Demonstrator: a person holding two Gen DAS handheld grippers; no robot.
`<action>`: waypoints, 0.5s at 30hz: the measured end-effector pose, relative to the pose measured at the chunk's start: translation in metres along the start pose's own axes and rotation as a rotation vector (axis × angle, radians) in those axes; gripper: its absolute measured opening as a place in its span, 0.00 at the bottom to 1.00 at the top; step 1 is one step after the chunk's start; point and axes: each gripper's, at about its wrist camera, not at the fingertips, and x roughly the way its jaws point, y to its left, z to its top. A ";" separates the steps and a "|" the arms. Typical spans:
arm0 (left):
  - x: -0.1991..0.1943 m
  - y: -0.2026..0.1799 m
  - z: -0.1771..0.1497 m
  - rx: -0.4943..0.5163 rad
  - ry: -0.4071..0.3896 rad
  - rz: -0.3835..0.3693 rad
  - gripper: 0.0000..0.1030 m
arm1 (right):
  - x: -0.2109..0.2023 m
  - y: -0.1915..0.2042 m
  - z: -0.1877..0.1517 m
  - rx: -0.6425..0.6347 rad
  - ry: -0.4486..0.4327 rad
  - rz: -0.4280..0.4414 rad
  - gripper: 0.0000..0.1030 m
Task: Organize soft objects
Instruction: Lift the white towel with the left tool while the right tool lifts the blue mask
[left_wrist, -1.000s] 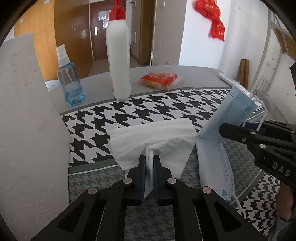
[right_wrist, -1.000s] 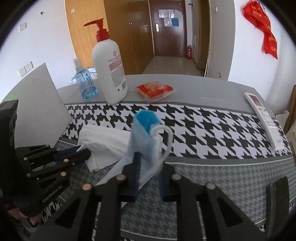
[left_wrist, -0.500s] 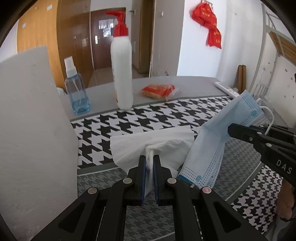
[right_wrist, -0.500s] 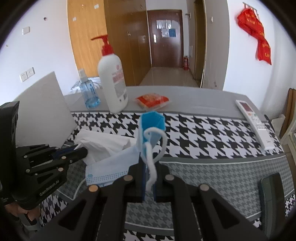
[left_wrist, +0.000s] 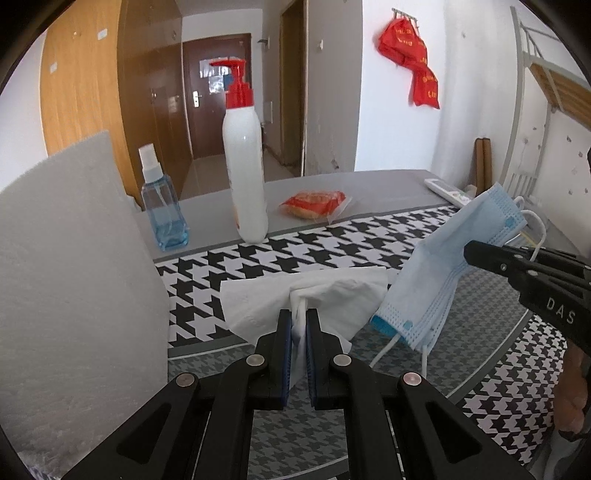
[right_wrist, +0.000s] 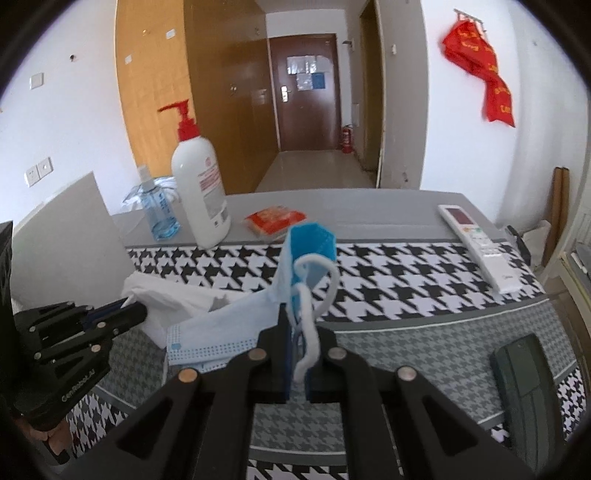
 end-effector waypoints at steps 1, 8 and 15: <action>-0.001 -0.001 0.001 0.001 -0.003 -0.006 0.07 | -0.003 -0.001 0.001 0.004 -0.008 -0.006 0.07; -0.017 -0.005 0.006 0.008 -0.030 -0.042 0.06 | -0.027 -0.009 0.002 0.040 -0.035 -0.046 0.07; -0.039 -0.009 0.011 0.030 -0.081 -0.047 0.06 | -0.043 -0.011 0.000 0.056 -0.059 -0.070 0.07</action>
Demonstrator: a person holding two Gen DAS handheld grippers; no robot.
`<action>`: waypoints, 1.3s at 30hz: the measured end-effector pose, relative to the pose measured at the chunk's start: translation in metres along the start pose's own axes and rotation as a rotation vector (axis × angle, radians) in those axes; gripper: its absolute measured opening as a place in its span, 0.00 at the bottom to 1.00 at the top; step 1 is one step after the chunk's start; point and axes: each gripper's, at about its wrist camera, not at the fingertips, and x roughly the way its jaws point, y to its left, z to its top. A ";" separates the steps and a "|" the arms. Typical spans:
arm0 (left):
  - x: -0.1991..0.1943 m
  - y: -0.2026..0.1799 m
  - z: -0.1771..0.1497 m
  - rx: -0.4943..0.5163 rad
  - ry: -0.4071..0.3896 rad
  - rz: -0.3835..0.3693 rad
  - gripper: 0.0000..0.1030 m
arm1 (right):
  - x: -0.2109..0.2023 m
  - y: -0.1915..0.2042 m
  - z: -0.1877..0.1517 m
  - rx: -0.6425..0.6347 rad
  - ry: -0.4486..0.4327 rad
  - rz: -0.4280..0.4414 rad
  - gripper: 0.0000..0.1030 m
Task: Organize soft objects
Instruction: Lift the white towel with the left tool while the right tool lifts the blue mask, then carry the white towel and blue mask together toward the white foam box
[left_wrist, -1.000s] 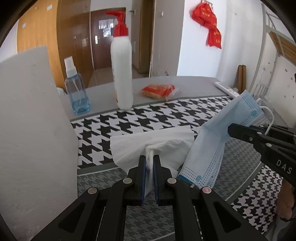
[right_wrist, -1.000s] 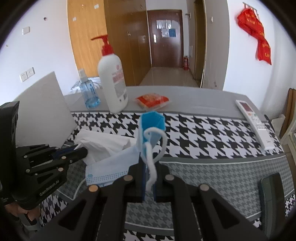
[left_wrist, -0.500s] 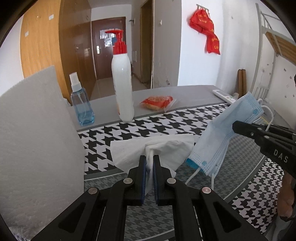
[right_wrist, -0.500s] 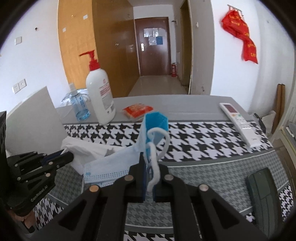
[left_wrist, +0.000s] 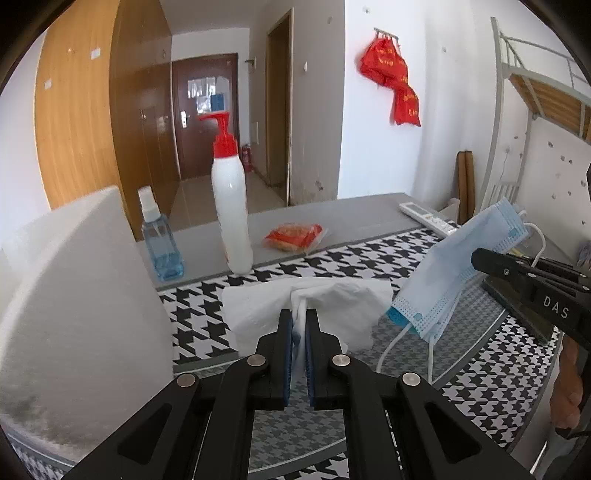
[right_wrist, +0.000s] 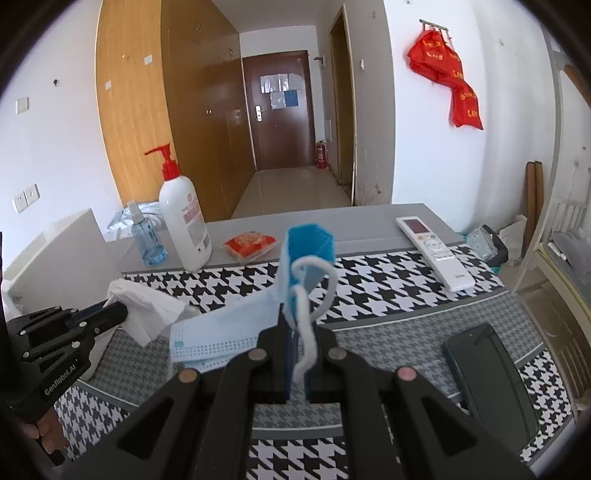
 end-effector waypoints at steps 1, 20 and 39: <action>-0.004 0.000 0.001 0.003 -0.007 0.001 0.06 | -0.002 -0.001 0.001 0.004 -0.005 -0.003 0.07; -0.041 0.011 0.017 -0.004 -0.110 0.025 0.06 | -0.052 0.015 0.016 -0.025 -0.111 -0.021 0.07; -0.077 0.022 0.039 -0.022 -0.218 0.061 0.06 | -0.070 0.029 0.032 -0.053 -0.170 0.005 0.07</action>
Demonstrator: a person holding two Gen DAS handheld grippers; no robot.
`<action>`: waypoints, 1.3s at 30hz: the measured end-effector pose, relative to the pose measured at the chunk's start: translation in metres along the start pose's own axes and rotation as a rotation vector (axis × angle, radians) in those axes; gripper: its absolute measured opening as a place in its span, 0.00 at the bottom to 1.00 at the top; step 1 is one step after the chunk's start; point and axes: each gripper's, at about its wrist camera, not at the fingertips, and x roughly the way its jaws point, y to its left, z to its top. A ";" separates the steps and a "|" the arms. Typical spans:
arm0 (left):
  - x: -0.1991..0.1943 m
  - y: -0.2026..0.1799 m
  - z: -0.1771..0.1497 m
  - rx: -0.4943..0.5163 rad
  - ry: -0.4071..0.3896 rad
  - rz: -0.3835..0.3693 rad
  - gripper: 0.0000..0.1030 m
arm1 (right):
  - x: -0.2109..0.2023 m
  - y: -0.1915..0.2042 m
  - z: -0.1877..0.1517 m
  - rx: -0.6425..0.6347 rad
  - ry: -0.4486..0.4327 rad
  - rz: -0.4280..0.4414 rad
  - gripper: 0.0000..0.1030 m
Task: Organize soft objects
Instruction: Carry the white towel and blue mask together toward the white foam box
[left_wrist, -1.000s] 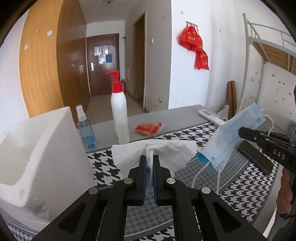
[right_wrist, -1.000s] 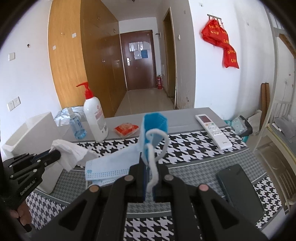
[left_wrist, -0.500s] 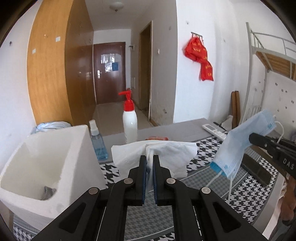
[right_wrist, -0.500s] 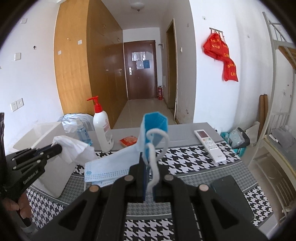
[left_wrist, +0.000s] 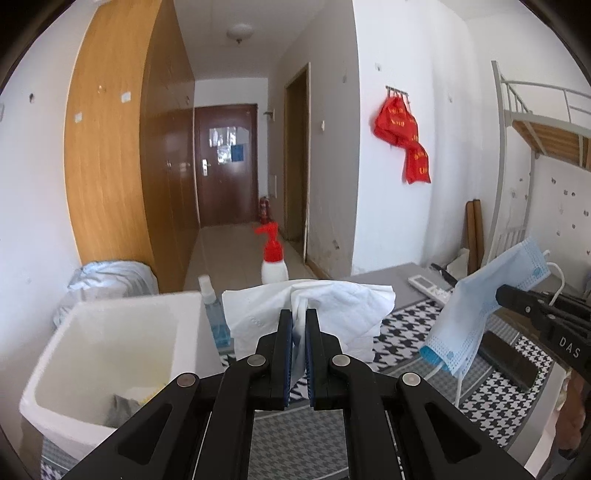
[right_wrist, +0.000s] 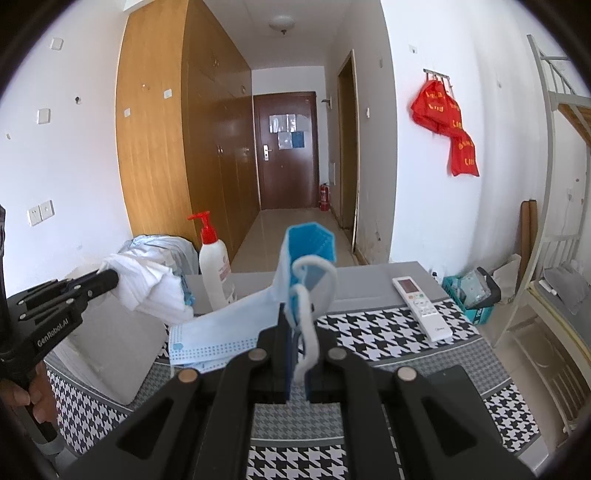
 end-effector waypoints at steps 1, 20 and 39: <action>-0.002 0.001 0.002 -0.001 -0.007 0.002 0.06 | -0.001 0.001 0.001 -0.003 -0.004 0.001 0.07; -0.025 0.008 0.018 0.005 -0.068 -0.004 0.06 | -0.014 0.011 0.012 -0.011 -0.045 0.024 0.07; -0.054 0.034 0.031 -0.014 -0.144 0.048 0.06 | -0.017 0.031 0.021 -0.024 -0.072 0.066 0.07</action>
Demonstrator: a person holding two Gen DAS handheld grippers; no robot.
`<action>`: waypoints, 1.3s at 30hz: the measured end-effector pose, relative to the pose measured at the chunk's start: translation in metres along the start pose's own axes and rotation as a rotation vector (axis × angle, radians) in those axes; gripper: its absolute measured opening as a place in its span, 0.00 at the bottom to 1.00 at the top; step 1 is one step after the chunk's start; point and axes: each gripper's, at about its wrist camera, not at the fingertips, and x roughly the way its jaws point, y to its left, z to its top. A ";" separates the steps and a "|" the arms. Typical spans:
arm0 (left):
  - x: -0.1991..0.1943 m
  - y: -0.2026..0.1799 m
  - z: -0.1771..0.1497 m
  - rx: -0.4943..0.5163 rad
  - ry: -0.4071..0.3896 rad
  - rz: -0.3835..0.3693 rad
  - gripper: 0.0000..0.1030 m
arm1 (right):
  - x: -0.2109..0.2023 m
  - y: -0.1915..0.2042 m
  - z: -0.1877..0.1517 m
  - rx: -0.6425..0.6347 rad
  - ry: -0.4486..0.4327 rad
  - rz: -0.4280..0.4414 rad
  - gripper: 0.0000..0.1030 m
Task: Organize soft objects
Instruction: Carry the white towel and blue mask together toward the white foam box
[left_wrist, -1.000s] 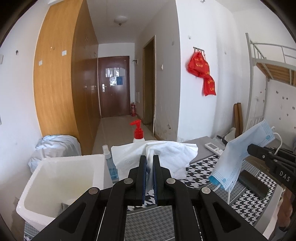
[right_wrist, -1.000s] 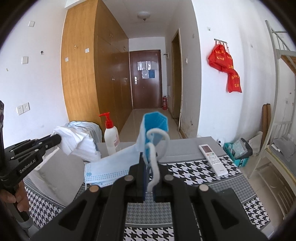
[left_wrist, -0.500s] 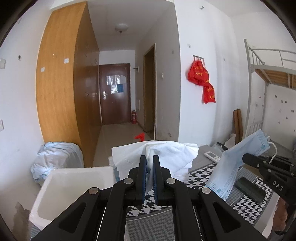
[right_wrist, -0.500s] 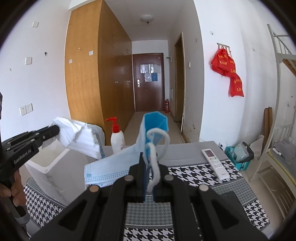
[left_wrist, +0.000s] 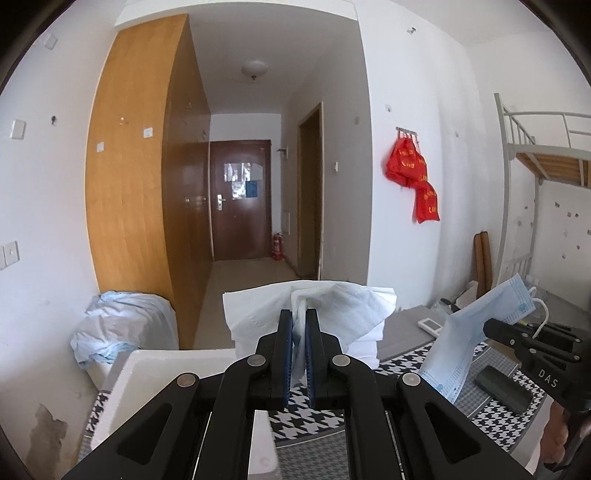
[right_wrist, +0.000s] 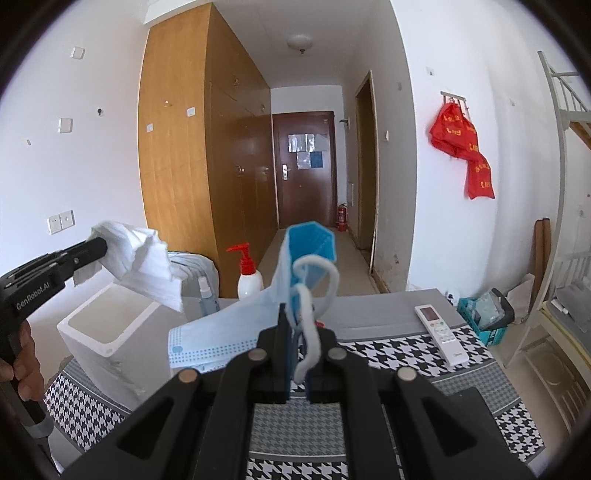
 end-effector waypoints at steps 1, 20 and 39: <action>-0.001 0.001 0.000 0.001 -0.002 0.007 0.06 | 0.001 0.002 0.001 0.000 0.000 0.006 0.07; -0.010 0.038 0.000 -0.019 -0.004 0.117 0.06 | 0.016 0.045 0.012 -0.040 -0.006 0.108 0.07; -0.006 0.074 -0.007 -0.059 0.037 0.213 0.06 | 0.035 0.079 0.017 -0.069 0.001 0.179 0.07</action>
